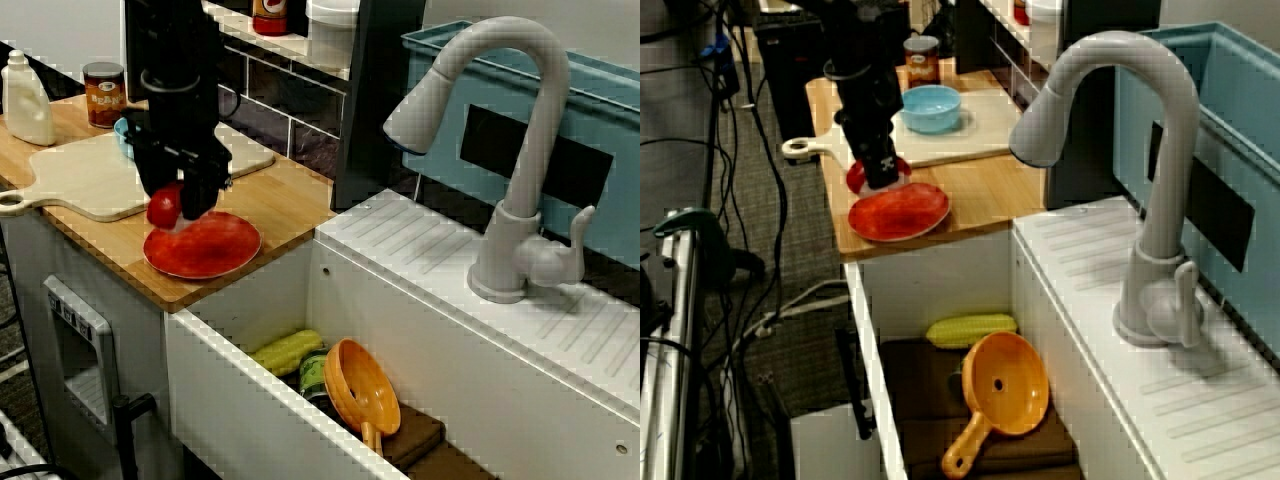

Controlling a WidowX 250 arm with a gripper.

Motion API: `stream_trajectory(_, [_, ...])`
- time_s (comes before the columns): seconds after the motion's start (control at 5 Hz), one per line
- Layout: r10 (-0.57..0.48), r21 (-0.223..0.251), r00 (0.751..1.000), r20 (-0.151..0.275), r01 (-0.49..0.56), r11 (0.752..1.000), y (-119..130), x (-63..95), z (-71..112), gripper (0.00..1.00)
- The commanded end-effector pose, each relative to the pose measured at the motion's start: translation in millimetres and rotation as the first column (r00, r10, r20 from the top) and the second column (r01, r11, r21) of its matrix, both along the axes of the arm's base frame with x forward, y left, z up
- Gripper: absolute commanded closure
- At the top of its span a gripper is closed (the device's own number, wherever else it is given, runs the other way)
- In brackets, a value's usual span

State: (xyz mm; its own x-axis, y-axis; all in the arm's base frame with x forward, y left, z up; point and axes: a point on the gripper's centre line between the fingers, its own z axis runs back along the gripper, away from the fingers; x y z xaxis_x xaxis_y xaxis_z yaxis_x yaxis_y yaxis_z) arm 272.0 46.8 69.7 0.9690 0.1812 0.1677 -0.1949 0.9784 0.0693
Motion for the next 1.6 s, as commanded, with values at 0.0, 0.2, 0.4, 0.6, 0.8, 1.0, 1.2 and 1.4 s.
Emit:
stream_trajectory(0.0, [0.035, 0.012, 0.999, 0.006, -0.035, 0.999, 6, 16.1, -9.9, 1.0])
stream_trajectory(0.2, [0.039, 0.037, 0.999, -0.022, -0.039, 0.999, 6, 18.0, -12.8, 0.0])
stream_trajectory(0.4, [0.041, 0.002, 0.998, -0.052, -0.04, 0.999, 12, 17.3, -9.9, 0.0])
stream_trajectory(0.6, [0.059, -0.024, 0.996, -0.064, -0.061, 0.998, 19, 14.7, 1.7, 0.0])
stream_trajectory(0.8, [0.133, -0.062, 0.989, -0.059, -0.136, 0.989, 31, 10.6, 19.4, 0.0])
stream_trajectory(1.0, [0.251, -0.119, 0.966, -0.059, -0.257, 0.959, 49, 2.1, 33.9, 0.0])
stream_trajectory(1.2, [0.316, -0.178, 0.947, -0.055, -0.32, 0.93, 65, -5.2, 49.2, 0.0])
stream_trajectory(1.4, [0.374, -0.197, 0.926, -0.05, -0.377, 0.905, 83, -9.5, 58.1, 0.0])
